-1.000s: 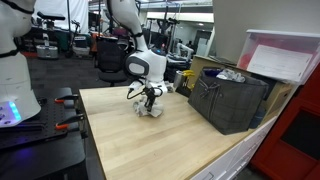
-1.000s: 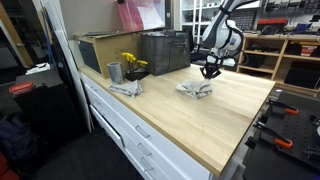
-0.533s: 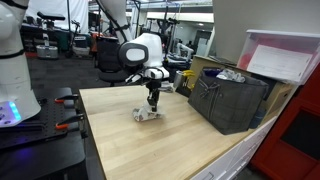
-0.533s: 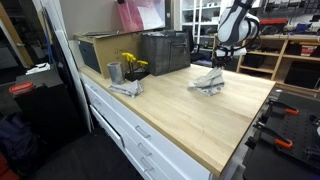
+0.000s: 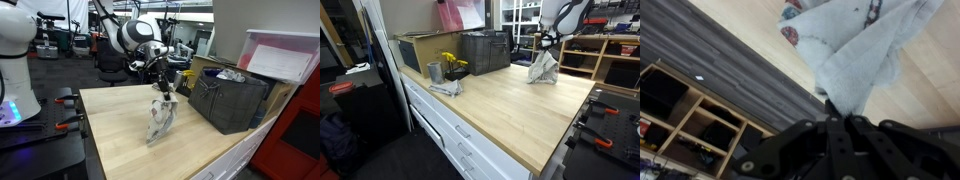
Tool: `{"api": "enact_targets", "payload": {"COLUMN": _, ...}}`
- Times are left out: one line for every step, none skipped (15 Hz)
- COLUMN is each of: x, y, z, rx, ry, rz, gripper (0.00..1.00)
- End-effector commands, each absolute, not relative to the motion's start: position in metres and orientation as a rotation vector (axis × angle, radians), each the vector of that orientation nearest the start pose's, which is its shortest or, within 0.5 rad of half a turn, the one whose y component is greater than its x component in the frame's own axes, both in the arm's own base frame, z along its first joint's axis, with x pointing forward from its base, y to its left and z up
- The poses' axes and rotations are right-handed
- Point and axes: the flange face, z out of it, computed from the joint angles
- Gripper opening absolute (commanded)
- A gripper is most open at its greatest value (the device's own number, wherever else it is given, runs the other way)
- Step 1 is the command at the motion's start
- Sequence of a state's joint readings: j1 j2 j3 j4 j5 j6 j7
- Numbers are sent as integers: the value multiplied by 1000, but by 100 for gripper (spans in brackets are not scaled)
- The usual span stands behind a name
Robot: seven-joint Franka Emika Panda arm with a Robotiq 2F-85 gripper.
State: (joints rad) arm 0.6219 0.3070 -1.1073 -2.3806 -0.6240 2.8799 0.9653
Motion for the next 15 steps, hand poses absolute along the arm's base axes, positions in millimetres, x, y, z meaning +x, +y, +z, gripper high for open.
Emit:
{"api": "enact_targets", "payload": {"x": 493, "y": -176, "z": 314, "rx": -3308, "ry": 1242, "rz": -827, "gripper": 1}}
{"api": "enact_targets", "payload": {"x": 499, "y": -159, "z": 319, "rx": -3336, "ry": 1182, "rz": -866, "gripper": 1}}
{"api": "enact_targets", "payload": {"x": 503, "y": -139, "z": 321, "rx": -3368, "ry": 1106, "rz": -902, "gripper": 1}}
{"api": "enact_targets", "payload": {"x": 507, "y": -116, "z": 319, "rx": -3393, "ry": 1020, "rz": -919, "gripper": 1}}
{"api": "enact_targets", "payload": {"x": 511, "y": -91, "z": 317, "rx": -3416, "ry": 944, "rz": -947, "gripper": 1}}
{"api": "enact_targets", "payload": {"x": 515, "y": -68, "z": 316, "rx": -3427, "ry": 874, "rz": -965, "gripper": 1}}
{"api": "enact_targets", "payload": {"x": 519, "y": -43, "z": 313, "rx": -3434, "ry": 808, "rz": -978, "gripper": 1}}
{"api": "enact_targets", "payload": {"x": 521, "y": -20, "z": 309, "rx": -3442, "ry": 753, "rz": -990, "gripper": 1}}
{"api": "enact_targets", "payload": {"x": 522, "y": 1, "z": 305, "rx": -3450, "ry": 686, "rz": -996, "gripper": 1}}
{"api": "enact_targets", "payload": {"x": 522, "y": 20, "z": 302, "rx": -3461, "ry": 618, "rz": -1003, "gripper": 1}}
{"api": "enact_targets", "payload": {"x": 520, "y": 37, "z": 298, "rx": -3466, "ry": 554, "rz": -1003, "gripper": 1}}
{"api": "enact_targets", "payload": {"x": 517, "y": 52, "z": 293, "rx": -3476, "ry": 473, "rz": -998, "gripper": 1}}
{"api": "enact_targets", "payload": {"x": 513, "y": 63, "z": 289, "rx": -3480, "ry": 402, "rz": -983, "gripper": 1}}
{"api": "enact_targets", "payload": {"x": 508, "y": 72, "z": 284, "rx": -3475, "ry": 327, "rz": -959, "gripper": 29}}
{"api": "enact_targets", "payload": {"x": 503, "y": 78, "z": 281, "rx": -3469, "ry": 278, "rz": -934, "gripper": 31}}
